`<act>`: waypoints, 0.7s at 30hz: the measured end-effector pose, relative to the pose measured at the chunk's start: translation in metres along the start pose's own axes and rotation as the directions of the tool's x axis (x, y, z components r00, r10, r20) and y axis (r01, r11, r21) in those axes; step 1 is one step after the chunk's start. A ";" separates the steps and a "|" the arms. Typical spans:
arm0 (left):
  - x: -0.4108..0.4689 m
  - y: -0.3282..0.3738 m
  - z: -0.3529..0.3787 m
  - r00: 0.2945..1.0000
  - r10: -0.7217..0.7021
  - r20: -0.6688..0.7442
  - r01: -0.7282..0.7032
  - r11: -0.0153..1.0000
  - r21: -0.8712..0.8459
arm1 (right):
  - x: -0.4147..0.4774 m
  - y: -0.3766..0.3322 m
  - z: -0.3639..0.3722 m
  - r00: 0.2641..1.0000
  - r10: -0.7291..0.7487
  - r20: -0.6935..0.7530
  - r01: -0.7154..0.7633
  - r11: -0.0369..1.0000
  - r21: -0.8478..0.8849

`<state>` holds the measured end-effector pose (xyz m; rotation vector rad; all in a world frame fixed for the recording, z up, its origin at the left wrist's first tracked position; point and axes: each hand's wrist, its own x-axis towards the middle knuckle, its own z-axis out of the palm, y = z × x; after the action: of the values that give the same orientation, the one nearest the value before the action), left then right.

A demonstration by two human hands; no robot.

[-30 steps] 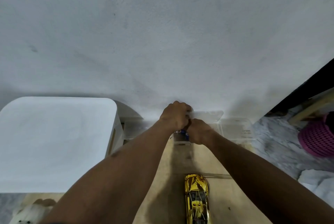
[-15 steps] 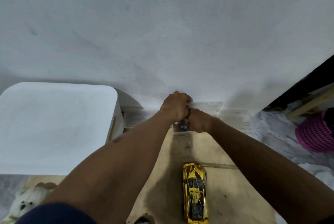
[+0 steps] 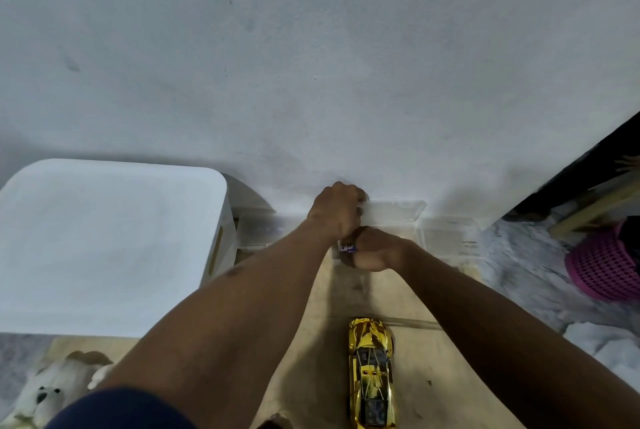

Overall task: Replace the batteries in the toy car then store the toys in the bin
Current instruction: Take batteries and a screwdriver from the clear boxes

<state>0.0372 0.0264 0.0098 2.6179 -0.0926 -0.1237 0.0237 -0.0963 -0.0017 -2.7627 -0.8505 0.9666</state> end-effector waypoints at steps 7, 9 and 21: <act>-0.004 0.001 0.000 1.000 0.010 -0.019 -0.010 1.000 0.011 | 0.001 0.000 0.007 0.998 0.066 0.012 -0.065 0.997 -0.029; -0.005 0.001 0.000 0.999 0.017 -0.034 -0.016 1.000 0.013 | 0.002 0.001 0.012 0.998 0.063 0.015 -0.063 0.998 -0.025; -0.006 0.002 -0.007 0.995 0.051 -0.089 -0.050 0.999 0.008 | 0.010 0.012 0.025 0.999 0.037 -0.022 -0.038 0.999 -0.026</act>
<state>0.0317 0.0284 0.0170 2.6207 -0.1285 0.0109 0.0207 -0.1037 -0.0306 -2.8160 -0.8167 0.9360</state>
